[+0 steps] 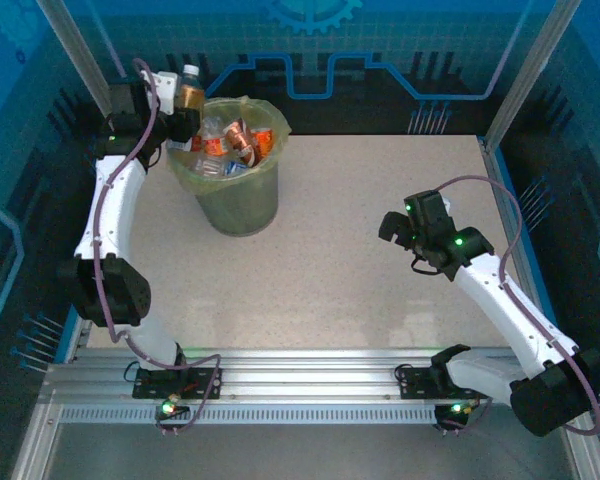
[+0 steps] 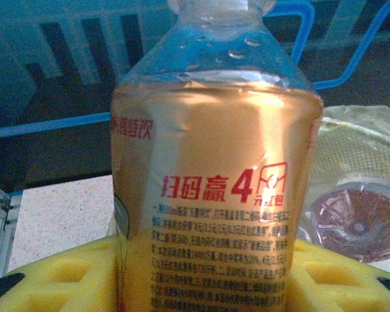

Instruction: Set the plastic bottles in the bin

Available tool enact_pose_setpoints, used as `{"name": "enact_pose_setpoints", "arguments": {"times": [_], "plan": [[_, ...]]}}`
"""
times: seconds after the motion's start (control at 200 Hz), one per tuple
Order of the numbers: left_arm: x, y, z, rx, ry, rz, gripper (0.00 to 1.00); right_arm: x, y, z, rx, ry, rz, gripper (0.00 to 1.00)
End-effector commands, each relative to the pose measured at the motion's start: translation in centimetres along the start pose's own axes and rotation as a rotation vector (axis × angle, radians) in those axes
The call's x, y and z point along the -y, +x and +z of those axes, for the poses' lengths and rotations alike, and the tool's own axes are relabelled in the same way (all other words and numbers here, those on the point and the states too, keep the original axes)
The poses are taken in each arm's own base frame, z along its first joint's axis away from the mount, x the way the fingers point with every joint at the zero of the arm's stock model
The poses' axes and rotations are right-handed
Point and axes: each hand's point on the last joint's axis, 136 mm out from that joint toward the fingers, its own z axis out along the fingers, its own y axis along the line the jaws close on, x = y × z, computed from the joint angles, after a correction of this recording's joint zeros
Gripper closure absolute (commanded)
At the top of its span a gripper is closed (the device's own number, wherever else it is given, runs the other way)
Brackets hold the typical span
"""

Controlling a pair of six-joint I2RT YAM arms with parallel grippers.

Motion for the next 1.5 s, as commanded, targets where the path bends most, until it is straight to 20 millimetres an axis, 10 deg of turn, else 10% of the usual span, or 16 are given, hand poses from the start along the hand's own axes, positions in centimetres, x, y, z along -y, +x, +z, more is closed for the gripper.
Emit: {"name": "enact_pose_setpoints", "arguments": {"times": [0.0, 0.445, 0.75, 1.231, 1.496], "plan": [[1.3, 2.1, 0.6, -0.065, 0.088, 0.092, 0.62, -0.4, -0.9, -0.8, 0.027, -0.005, 0.002, 0.00], [2.0, 5.4, 1.7, -0.175, 0.167, 0.116, 0.29, -0.3, -1.0, -0.9, 0.033, 0.001, 0.003, 0.00], [2.1, 0.7, -0.5, -0.021, 0.173, 0.074, 0.07, -0.6, -1.1, -1.2, 0.035, -0.004, 0.001, 0.00], [0.3, -4.6, -0.3, 0.180, 0.124, -0.059, 0.04, -1.2, -1.3, -1.4, 0.039, 0.000, -0.015, 0.00], [-1.1, -5.5, 2.6, 0.219, 0.123, -0.181, 0.21, -1.8, -1.3, -1.0, 0.033, 0.008, -0.026, 0.00]]}}
